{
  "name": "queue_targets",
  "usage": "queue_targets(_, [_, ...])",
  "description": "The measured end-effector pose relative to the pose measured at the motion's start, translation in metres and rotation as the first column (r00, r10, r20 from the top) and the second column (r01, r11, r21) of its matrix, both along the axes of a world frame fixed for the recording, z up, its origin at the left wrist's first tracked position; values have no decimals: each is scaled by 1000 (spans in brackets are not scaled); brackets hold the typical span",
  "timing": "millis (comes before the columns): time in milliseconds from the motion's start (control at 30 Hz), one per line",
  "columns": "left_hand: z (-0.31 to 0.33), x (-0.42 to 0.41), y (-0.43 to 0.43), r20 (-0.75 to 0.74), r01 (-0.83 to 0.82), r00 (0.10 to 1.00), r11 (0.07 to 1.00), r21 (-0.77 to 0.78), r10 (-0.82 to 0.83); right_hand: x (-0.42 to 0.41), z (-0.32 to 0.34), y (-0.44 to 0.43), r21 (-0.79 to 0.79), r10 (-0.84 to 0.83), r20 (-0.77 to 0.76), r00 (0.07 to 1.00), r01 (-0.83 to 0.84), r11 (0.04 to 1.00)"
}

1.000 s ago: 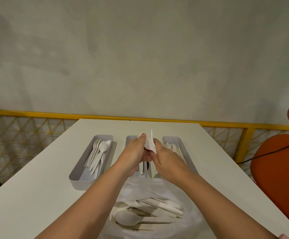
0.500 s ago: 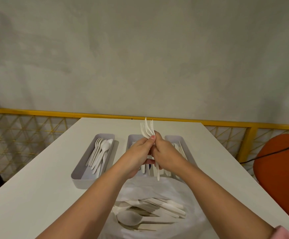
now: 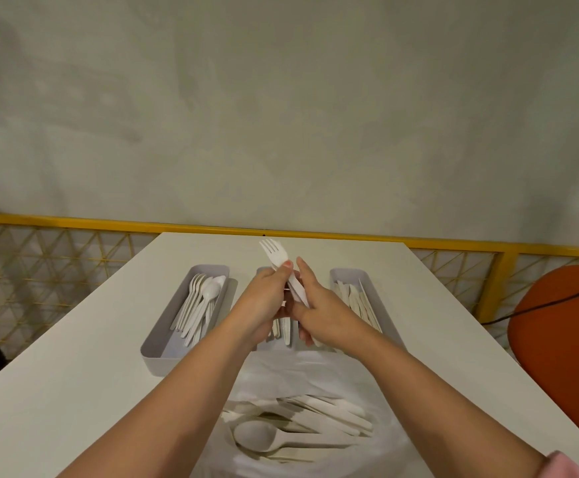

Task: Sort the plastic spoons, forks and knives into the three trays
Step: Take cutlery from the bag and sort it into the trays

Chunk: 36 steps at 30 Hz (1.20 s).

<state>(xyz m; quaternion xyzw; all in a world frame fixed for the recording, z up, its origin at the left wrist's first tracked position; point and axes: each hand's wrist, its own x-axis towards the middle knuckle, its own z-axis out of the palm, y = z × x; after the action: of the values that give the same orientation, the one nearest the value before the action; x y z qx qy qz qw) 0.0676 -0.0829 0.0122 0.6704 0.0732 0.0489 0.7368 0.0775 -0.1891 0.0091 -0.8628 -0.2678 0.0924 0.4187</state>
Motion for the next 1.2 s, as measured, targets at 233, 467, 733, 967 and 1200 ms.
queue_targets(233, [-3,0,2,33,35,999,999,-36,-34,7,-11,5,187,-49,-1,999,48,981])
queue_targets(467, [-5,2,-1,-8,-72,997,959,-273,73,13,-15,9,98,-150,208,967,132,986])
queue_targets(733, [-11,13,-1,-79,-164,986,928,-334,146,11,-12,7,110,-207,261,943,184,977])
queue_targets(967, [-12,18,-5,-73,-91,995,928,-362,69,12,-10,13,290,-275,30,961,255,922])
queue_targets(1200, [-3,23,5,-54,-174,984,874,-453,168,9,-19,20,99,-256,117,959,245,964])
